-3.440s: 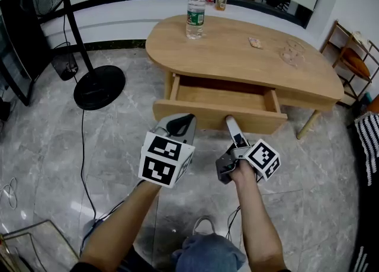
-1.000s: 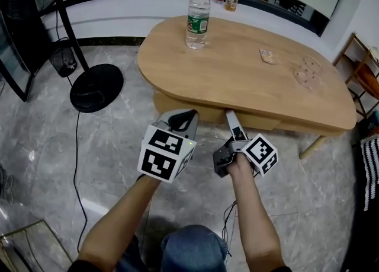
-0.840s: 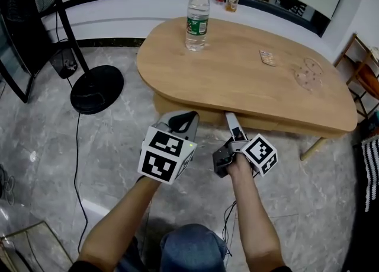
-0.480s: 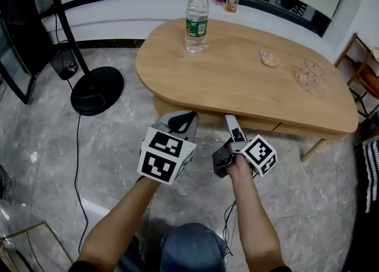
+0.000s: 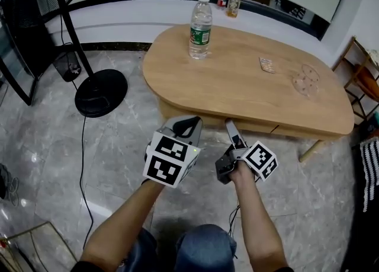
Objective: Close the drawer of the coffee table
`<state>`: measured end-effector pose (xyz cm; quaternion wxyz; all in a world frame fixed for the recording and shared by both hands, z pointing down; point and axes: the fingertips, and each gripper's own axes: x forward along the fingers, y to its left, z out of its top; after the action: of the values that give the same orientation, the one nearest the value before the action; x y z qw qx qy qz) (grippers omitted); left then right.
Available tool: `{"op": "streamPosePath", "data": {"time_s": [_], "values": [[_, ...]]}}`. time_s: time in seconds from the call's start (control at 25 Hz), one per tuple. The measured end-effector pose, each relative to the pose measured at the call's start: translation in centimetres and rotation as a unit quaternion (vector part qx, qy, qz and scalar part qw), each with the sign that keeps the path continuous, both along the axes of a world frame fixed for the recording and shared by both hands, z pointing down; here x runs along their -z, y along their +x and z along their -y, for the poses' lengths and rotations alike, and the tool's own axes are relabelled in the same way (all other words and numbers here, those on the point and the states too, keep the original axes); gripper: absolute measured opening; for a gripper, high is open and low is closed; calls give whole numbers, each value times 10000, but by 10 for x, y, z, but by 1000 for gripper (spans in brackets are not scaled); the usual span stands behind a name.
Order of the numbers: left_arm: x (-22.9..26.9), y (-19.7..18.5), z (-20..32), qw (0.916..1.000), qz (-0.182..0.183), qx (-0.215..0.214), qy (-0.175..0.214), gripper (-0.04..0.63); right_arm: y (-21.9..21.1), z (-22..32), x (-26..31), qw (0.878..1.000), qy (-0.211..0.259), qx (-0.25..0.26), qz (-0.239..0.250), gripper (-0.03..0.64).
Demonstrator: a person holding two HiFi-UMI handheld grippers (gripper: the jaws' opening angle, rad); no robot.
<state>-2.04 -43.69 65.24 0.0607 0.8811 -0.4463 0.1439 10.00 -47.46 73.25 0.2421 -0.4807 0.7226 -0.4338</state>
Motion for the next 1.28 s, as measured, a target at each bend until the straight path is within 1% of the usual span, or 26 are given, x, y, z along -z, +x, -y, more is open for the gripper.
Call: {"op": "streamPosePath", "data": {"time_s": [0.08,0.2,0.4,0.52,0.72,0.92,1.12,1.28], "values": [[8,-3,-5,10000,-31,2,-47,3,-4,-11,8,10000,-72,41,-31,403],[25,-9,-15,9997,-77,12,-240,3,-7,-31,27,9995,-256,78,-177,392],[84,-16,-26,9993,-77,-8,-375,3,-4,-52,88,9978,-481,90,-453,377],[132,-19,-31,9993,-39,-47,-361,3,-6,-56,142,9970,-470,136,-596,367],[226,-20,-36,9992,74,-131,-376,3,-11,-56,247,9949,-434,312,-852,346],[317,-12,-33,9990,134,-95,-425,3,0,-50,353,9904,-315,411,-1284,333],[401,1,-29,9989,222,-107,-391,3,10,-48,443,9829,-180,559,-1744,264],[459,9,-29,9992,280,-41,-272,3,14,-46,507,9788,19,689,-1927,219]]}}
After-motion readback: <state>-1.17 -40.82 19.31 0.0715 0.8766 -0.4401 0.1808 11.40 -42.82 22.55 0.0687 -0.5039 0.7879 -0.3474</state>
